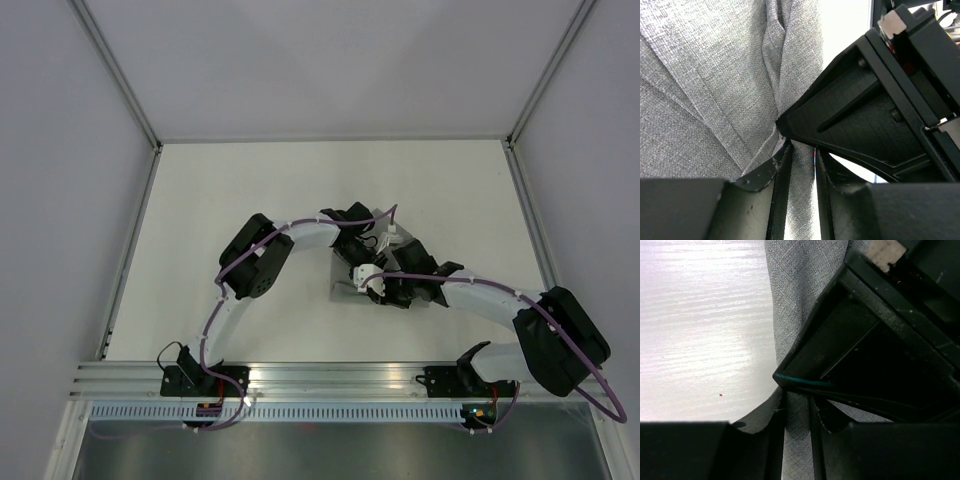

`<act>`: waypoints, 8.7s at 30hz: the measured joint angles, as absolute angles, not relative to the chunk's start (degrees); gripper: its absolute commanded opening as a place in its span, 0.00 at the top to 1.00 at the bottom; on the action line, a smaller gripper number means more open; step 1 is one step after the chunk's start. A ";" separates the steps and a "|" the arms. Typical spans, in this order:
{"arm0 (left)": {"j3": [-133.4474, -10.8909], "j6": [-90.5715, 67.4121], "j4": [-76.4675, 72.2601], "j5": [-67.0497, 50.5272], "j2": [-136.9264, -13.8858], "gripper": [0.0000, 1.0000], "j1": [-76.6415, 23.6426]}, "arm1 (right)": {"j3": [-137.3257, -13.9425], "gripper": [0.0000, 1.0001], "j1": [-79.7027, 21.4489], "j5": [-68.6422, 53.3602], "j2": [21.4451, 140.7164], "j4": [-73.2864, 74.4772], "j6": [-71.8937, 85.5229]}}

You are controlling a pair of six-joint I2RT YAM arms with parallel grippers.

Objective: Fold the napkin, place the utensils inside, and roll it up
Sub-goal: Roll the napkin with the utensil

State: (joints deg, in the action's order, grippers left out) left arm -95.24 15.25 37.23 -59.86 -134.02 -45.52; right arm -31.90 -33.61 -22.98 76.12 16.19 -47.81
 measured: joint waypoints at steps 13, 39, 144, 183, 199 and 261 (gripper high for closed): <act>-85.84 9.19 26.50 -58.61 -127.72 0.64 -41.17 | -36.51 0.91 -33.08 -25.74 81.80 17.06 -49.36; -53.32 -14.09 -20.49 -38.50 -94.85 0.71 -29.21 | -58.96 0.91 -22.11 -43.81 104.16 44.51 -58.28; -66.61 25.56 -2.22 -28.03 -113.25 0.98 -53.98 | -80.09 0.44 0.21 -48.40 113.03 62.11 -49.91; -90.17 8.88 19.62 -57.14 -131.04 0.93 -44.82 | -35.64 0.62 -25.41 -26.63 78.37 17.32 -47.11; -85.27 3.20 16.12 -54.50 -128.03 0.60 -43.05 | -44.51 0.84 -22.52 -35.22 89.14 26.44 -49.65; -46.44 26.55 -23.57 10.96 -102.65 0.51 -68.20 | -80.29 0.85 -14.31 -55.55 127.79 70.52 -58.72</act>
State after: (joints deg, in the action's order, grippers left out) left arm -46.44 26.55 -23.57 10.96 -102.65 -68.20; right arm -80.29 -14.31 -55.55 127.79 70.52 -58.72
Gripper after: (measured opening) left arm 0.488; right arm 0.272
